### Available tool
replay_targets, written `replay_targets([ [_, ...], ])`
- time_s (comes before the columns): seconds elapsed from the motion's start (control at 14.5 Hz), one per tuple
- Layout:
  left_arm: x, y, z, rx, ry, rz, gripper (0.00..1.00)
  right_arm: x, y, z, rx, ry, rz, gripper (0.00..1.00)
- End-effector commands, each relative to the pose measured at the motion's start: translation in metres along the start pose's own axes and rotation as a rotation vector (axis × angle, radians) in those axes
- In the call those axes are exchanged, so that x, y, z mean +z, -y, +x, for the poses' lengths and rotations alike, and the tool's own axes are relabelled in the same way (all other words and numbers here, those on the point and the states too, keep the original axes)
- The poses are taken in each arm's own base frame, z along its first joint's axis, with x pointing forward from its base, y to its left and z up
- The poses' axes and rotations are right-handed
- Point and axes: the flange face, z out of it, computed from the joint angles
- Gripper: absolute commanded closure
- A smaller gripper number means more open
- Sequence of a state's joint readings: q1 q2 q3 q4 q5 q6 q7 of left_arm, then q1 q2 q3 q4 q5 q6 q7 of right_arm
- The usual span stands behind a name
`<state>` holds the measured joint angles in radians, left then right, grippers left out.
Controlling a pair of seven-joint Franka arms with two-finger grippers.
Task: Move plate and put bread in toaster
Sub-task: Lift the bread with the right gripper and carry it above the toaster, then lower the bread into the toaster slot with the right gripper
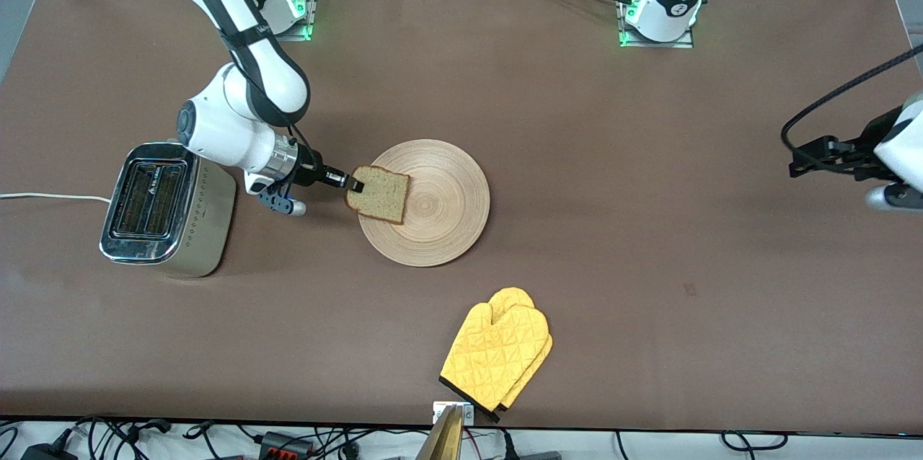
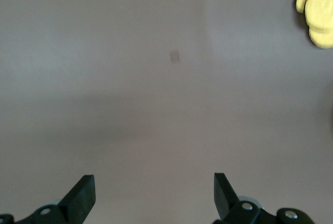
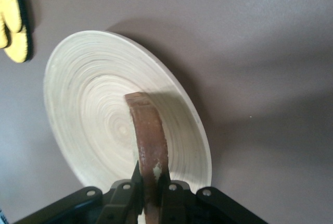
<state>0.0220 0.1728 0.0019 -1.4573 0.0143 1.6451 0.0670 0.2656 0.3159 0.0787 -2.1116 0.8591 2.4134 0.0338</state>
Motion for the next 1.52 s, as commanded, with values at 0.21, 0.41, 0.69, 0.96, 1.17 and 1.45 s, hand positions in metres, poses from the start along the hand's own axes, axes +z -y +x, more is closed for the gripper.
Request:
replay_targets([
  [0.21,-0.005,-0.003,-0.051,0.015,-0.103,0.030,0.00,-0.131,-0.001,0.033,-0.153,0.115,-0.171,1.00],
  [0.41,-0.005,-0.002,-0.058,0.015,-0.062,0.021,0.00,-0.197,0.006,0.042,-0.234,0.167,-0.339,1.00],
  [0.69,-0.011,0.000,-0.064,0.009,-0.045,0.016,0.00,-0.260,0.015,0.045,-0.337,0.171,-0.568,1.00],
  [0.96,-0.009,0.002,-0.061,0.007,-0.027,0.013,0.00,-0.299,-0.017,0.061,-0.481,0.192,-0.678,1.00],
  [1.17,-0.007,-0.004,-0.059,0.008,-0.027,-0.022,0.00,-0.317,-0.039,0.079,-0.443,0.166,-0.778,1.00],
  [1.45,-0.008,-0.008,-0.059,0.015,-0.029,-0.028,0.00,-0.331,-0.048,0.099,-0.415,0.126,-0.862,1.00],
])
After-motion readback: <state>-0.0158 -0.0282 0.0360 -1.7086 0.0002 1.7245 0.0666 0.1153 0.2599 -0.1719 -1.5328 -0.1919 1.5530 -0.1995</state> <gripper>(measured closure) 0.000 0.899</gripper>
